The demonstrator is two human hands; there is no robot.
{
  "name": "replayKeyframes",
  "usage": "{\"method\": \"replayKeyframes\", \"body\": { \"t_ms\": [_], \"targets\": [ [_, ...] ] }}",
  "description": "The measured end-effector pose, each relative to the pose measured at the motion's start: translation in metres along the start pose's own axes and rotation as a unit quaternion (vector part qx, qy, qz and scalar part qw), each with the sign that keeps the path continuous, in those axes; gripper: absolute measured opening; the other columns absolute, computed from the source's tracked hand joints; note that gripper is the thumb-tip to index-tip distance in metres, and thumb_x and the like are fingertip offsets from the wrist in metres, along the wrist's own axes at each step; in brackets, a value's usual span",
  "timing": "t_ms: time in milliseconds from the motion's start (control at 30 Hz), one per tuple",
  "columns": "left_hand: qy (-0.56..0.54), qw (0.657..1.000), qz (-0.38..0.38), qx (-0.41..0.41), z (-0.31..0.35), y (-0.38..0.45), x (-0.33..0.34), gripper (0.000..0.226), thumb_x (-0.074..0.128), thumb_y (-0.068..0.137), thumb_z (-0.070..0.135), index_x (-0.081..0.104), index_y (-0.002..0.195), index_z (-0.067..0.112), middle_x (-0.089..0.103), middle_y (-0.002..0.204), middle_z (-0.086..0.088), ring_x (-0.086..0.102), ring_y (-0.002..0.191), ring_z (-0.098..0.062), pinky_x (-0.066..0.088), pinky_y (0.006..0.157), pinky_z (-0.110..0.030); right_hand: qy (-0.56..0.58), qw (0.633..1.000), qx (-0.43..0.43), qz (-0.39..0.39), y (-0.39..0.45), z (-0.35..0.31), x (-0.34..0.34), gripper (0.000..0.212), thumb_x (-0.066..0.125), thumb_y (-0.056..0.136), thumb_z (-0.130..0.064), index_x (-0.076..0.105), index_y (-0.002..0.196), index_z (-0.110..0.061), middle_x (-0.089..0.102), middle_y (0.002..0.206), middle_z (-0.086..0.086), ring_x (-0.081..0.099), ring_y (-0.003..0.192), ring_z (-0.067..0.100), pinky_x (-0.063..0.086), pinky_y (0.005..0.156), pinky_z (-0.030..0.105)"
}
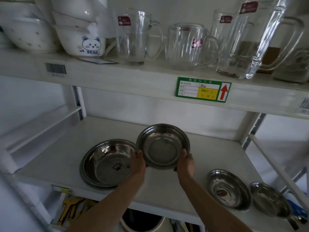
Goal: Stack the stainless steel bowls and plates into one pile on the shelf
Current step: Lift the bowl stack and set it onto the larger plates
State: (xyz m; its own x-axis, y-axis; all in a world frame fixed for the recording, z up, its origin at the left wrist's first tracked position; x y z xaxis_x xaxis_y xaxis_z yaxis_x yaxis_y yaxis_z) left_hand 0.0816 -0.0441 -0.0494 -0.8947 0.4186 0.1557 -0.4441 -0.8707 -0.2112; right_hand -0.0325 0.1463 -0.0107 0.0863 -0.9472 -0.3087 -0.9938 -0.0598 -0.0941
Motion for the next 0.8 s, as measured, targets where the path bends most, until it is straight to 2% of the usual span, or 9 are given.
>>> {"method": "replayKeyframes", "body": {
  "t_ms": [100, 233, 300, 333, 400, 433, 567, 667, 800],
  "targets": [
    [-0.005, 0.999, 0.027, 0.032, 0.031, -0.002, -0.030, 0.020, 0.043, 0.099, 0.016, 0.058, 0.104, 0.003, 0.058, 0.089, -0.015, 0.056, 0.081, -0.025, 0.050, 0.070, -0.024, 0.018, 0.999, -0.009, -0.035, -0.012, -0.014, 0.029, 0.045, 0.034, 0.100, -0.044, 0.056, 0.104, -0.006, 0.062, 0.096, 0.020, 0.067, 0.080, 0.040, 0.051, 0.042, 0.029],
    [0.057, 0.995, 0.042, 0.068, 0.043, 0.015, -0.074, 0.035, 0.044, 0.095, 0.034, 0.059, 0.111, 0.007, 0.064, 0.099, -0.013, 0.063, 0.094, -0.032, 0.051, 0.084, -0.042, 0.035, 0.997, -0.014, -0.070, -0.030, -0.026, 0.070, 0.044, 0.031, 0.101, -0.045, 0.053, 0.095, -0.007, 0.063, 0.094, 0.019, 0.067, 0.076, 0.040, 0.056, 0.050, 0.037],
    [0.081, 0.993, 0.062, 0.067, 0.034, 0.030, -0.099, 0.034, 0.047, 0.092, 0.038, 0.061, 0.107, 0.011, 0.067, 0.100, -0.017, 0.066, 0.091, -0.038, 0.055, 0.081, -0.054, 0.020, 0.997, -0.022, -0.077, -0.037, -0.027, 0.091, 0.051, 0.029, 0.100, -0.048, 0.057, 0.099, -0.005, 0.066, 0.097, 0.022, 0.068, 0.079, 0.041, 0.058, 0.054, 0.038],
    [0.081, 0.991, 0.081, 0.067, 0.035, 0.033, -0.113, 0.034, 0.049, 0.089, 0.040, 0.063, 0.103, 0.013, 0.068, 0.095, -0.018, 0.067, 0.088, -0.040, 0.057, 0.075, -0.057, 0.008, 0.997, -0.029, -0.078, -0.040, -0.026, 0.101, 0.054, 0.029, 0.099, -0.049, 0.058, 0.101, -0.004, 0.067, 0.101, 0.023, 0.068, 0.086, 0.042, 0.059, 0.064, 0.042],
    [0.095, 0.987, 0.100, 0.081, 0.037, 0.038, -0.131, 0.031, 0.052, 0.088, 0.037, 0.065, 0.095, 0.010, 0.068, 0.088, -0.020, 0.066, 0.084, -0.041, 0.057, 0.071, -0.053, -0.014, 0.995, -0.036, -0.089, -0.048, -0.026, 0.118, 0.055, 0.029, 0.100, -0.045, 0.059, 0.107, 0.001, 0.065, 0.113, 0.027, 0.062, 0.104, 0.042, 0.052, 0.087, 0.044],
    [0.119, 0.983, 0.109, 0.093, 0.048, 0.029, -0.138, 0.028, 0.053, 0.091, 0.030, 0.065, 0.094, 0.005, 0.067, 0.088, -0.021, 0.065, 0.085, -0.040, 0.055, 0.074, -0.048, -0.023, 0.994, -0.036, -0.096, -0.052, -0.027, 0.124, 0.052, 0.031, 0.101, -0.040, 0.059, 0.109, 0.003, 0.063, 0.116, 0.028, 0.059, 0.110, 0.042, 0.047, 0.091, 0.042],
    [0.147, 0.973, 0.152, 0.098, 0.057, 0.022, -0.169, 0.018, 0.053, 0.094, 0.018, 0.061, 0.088, 0.004, 0.062, 0.086, -0.017, 0.061, 0.083, -0.034, 0.043, 0.071, -0.035, -0.072, 0.989, -0.057, -0.115, -0.064, -0.025, 0.142, 0.034, 0.039, 0.101, -0.028, 0.053, 0.107, 0.002, 0.060, 0.117, 0.027, 0.057, 0.110, 0.039, 0.040, 0.081, 0.037],
    [0.176, 0.963, 0.181, 0.097, 0.057, 0.023, -0.186, 0.025, 0.057, 0.092, 0.023, 0.066, 0.102, 0.002, 0.066, 0.093, -0.012, 0.061, 0.085, -0.029, 0.040, 0.071, -0.029, -0.123, 0.980, -0.076, -0.135, -0.068, -0.021, 0.154, 0.032, 0.039, 0.099, -0.027, 0.054, 0.107, 0.000, 0.057, 0.118, 0.023, 0.058, 0.107, 0.038, 0.043, 0.087, 0.039],
    [0.225, 0.949, 0.195, 0.102, 0.056, 0.023, -0.200, 0.024, 0.060, 0.088, 0.032, 0.065, 0.096, 0.010, 0.061, 0.093, -0.003, 0.058, 0.080, -0.021, 0.047, 0.071, -0.032, -0.181, 0.970, -0.098, -0.126, -0.074, -0.016, 0.161, 0.033, 0.040, 0.099, -0.028, 0.055, 0.112, -0.001, 0.052, 0.121, 0.019, 0.057, 0.106, 0.037, 0.043, 0.087, 0.039]
  ]
}}
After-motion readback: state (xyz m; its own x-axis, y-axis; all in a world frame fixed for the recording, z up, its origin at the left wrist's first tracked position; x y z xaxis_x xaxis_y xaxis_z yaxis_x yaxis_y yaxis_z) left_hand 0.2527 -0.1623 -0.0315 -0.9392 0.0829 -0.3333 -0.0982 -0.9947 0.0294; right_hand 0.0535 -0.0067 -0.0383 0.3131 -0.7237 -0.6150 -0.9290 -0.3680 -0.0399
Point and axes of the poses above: each hand's wrist, its own y-axis towards the middle knuckle, its own x-axis out of the palm, z = x × y, the point moved 7 cm from there along y, towards the middle knuckle
